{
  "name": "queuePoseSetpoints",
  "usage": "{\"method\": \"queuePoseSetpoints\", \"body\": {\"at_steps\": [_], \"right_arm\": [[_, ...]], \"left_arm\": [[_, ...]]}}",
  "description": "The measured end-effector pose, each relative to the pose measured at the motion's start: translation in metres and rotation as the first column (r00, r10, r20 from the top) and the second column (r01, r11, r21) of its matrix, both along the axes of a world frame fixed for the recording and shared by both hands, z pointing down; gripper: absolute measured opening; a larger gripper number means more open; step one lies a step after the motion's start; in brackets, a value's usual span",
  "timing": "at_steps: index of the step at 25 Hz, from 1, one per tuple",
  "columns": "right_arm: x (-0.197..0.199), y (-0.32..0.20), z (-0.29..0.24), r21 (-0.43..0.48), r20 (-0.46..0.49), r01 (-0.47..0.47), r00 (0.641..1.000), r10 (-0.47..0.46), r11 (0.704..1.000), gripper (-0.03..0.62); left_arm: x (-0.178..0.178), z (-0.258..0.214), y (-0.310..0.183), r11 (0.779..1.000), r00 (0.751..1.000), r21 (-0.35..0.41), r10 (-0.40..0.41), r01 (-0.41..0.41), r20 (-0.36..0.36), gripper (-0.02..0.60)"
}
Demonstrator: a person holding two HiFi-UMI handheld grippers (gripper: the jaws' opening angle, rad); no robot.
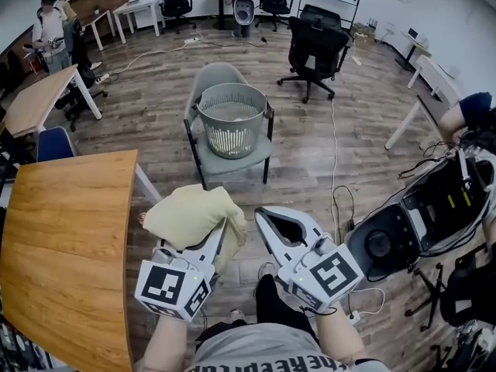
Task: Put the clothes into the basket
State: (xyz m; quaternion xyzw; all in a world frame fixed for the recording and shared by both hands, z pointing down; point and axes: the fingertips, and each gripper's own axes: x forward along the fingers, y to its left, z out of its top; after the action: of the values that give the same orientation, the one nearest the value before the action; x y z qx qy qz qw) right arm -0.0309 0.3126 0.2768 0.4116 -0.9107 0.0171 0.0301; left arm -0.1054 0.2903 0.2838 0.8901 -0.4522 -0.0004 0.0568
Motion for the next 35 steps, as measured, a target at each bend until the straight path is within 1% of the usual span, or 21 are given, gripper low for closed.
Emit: {"method": "queuePoseSetpoints", "body": {"at_steps": [4, 14, 18, 23, 26, 29, 35], "right_arm": [[0.012, -0.041, -0.005, -0.006, 0.012, 0.03, 0.999, -0.03, 1.0, 0.009], [0.059, -0.143, -0.008, -0.01, -0.016, 0.12, 0.993, -0.12, 0.993, 0.009], [0.074, -0.173, -0.001, -0.016, -0.009, 0.15, 0.989, -0.15, 0.989, 0.009], [0.076, -0.2, 0.006, -0.028, 0.012, 0.176, 0.984, -0.176, 0.984, 0.009], [0.072, -0.218, 0.009, -0.036, 0.014, 0.176, 0.984, -0.175, 0.984, 0.009], [0.067, -0.238, 0.01, -0.038, 0.01, 0.155, 0.988, -0.155, 0.987, 0.009], [0.054, -0.282, 0.01, -0.036, 0.007, 0.073, 0.997, -0.073, 0.997, 0.009]], "left_arm": [[0.014, -0.005, -0.039, 1.0, 1.0, 0.002, -0.025, 0.025, 0.003, 0.183], [0.063, -0.015, -0.14, 0.995, 0.995, 0.007, -0.103, 0.103, -0.012, 0.183], [0.078, -0.013, -0.166, 0.991, 0.991, 0.008, -0.13, 0.13, -0.008, 0.183], [0.081, -0.006, -0.19, 0.988, 0.988, -0.005, -0.152, 0.152, 0.019, 0.183], [0.077, -0.005, -0.209, 0.989, 0.988, -0.008, -0.151, 0.151, 0.022, 0.183], [0.072, -0.003, -0.231, 0.991, 0.991, -0.013, -0.131, 0.132, 0.018, 0.183], [0.06, -0.002, -0.277, 0.999, 0.998, -0.012, -0.05, 0.05, 0.024, 0.183]]}}
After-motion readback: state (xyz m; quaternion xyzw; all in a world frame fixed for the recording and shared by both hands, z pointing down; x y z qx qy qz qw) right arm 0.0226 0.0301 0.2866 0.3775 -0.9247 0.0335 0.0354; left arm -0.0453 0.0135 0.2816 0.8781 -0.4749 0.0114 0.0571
